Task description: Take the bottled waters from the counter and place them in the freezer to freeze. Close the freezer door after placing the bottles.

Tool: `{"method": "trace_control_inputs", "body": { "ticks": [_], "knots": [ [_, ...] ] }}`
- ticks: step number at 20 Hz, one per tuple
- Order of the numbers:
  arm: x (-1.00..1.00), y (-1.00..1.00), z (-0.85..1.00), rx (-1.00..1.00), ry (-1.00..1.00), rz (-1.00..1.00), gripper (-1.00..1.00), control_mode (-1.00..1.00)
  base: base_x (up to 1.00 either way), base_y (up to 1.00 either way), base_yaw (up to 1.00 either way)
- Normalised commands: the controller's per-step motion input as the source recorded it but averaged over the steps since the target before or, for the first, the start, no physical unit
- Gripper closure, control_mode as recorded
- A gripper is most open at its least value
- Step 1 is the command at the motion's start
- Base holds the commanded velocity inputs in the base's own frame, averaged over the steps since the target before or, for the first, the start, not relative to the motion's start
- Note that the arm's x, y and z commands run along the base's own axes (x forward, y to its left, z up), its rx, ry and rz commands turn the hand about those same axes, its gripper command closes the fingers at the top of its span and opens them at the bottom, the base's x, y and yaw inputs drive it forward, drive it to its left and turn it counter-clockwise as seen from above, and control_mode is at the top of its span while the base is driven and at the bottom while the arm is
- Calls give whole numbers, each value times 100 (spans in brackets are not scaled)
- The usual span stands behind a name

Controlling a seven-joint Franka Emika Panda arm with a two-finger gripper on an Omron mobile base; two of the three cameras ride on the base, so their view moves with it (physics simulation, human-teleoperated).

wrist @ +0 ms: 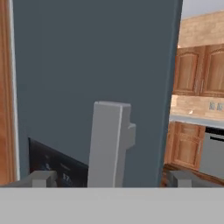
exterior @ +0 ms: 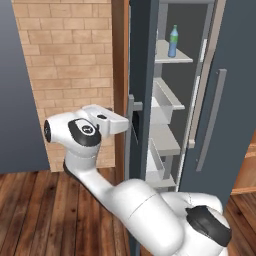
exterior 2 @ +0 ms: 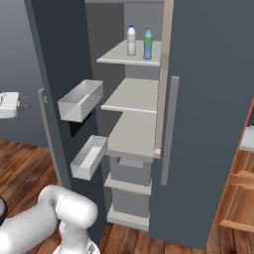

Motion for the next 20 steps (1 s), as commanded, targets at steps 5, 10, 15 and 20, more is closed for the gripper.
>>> {"method": "trace_control_inputs", "body": {
  "ticks": [5, 10, 15, 20],
  "knots": [
    [40, 0, -3, 0, 0, -2, -100, -100, 0, 0, 0],
    [34, 0, -3, -1, 0, -2, -100, -100, 0, 0, 0],
    [1, -16, -2, 0, 0, 1, -100, -100, 0, 0, 0],
    [0, -22, 0, 0, -1, 4, -100, -100, 0, 0, 0]
  ]
}}
